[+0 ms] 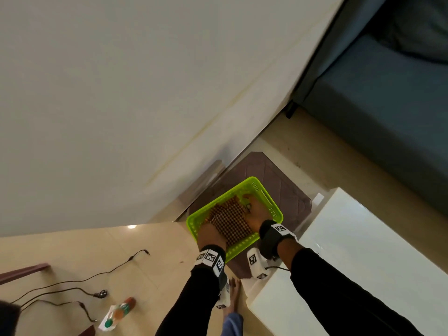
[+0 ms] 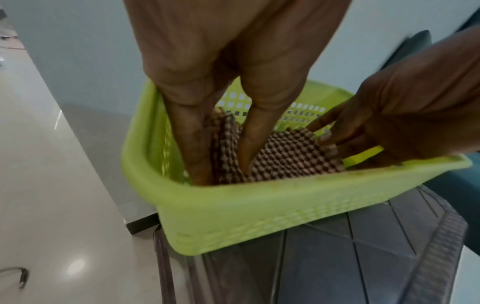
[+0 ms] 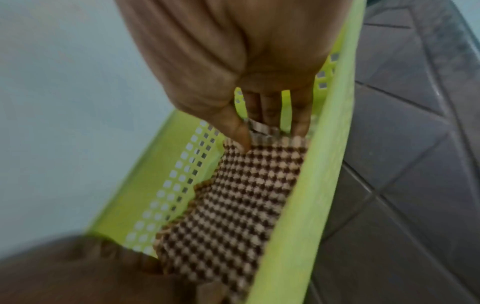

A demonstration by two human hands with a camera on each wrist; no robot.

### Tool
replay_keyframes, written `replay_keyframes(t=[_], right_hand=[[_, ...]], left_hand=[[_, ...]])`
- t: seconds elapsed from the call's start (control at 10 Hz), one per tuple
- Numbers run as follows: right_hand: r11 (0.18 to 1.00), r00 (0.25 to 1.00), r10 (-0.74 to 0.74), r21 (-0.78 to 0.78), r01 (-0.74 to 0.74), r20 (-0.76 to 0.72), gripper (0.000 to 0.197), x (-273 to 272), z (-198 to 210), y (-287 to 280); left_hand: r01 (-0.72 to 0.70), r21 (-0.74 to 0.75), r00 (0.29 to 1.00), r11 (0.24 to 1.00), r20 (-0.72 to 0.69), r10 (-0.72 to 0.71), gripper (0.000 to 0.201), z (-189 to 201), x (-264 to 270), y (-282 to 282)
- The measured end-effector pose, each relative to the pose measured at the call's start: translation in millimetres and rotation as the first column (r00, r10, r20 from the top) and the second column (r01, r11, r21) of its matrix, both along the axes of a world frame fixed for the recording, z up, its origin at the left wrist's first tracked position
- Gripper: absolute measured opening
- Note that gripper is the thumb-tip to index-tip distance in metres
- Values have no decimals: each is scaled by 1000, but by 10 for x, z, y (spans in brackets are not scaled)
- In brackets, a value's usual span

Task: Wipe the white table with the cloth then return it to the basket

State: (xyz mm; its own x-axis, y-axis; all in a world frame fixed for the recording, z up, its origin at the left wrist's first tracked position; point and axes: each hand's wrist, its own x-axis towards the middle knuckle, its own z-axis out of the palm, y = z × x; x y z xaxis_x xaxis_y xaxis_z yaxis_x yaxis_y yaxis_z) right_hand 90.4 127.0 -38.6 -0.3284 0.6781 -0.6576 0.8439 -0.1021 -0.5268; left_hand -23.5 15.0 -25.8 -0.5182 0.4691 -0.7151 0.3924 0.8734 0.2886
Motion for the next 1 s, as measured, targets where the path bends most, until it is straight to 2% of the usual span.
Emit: replay_keyframes(t=[0.1,0.2,0.3,0.4,0.7,0.8,0.9,1.0], right_hand=[[975,968,153,127,-180,198,55,28,10,-59],[926,950,181,282,-253,255,43,21,39,-159],[908,924,308,220,-357,227,57,-12,-14,-223],[908,913,348,168,-384,211,56,-23,-42,-278],[902,912,364,171,-396,192,58,1,24,-248],[897,903,370,168,-408,220,50,-22,147,-243],[907,918,344,182,-379,197,55,25,265,-308],[960,974,218,170,-224,53,74,176,516,-322]], left_hand=[[-13,5,998,1000,-57,13,51,-10,83,5],[34,37,984,999,-175,-27,46,23,171,-14],[100,59,976,993,-201,-87,36,-55,204,-42],[114,32,981,993,-163,-107,40,-138,181,-30],[268,-14,951,963,-158,-267,35,-198,96,-20],[264,60,960,963,-114,-256,31,-95,47,-10],[259,139,965,956,-89,-248,39,87,53,-24],[240,263,969,934,-18,-244,68,272,91,-82]])
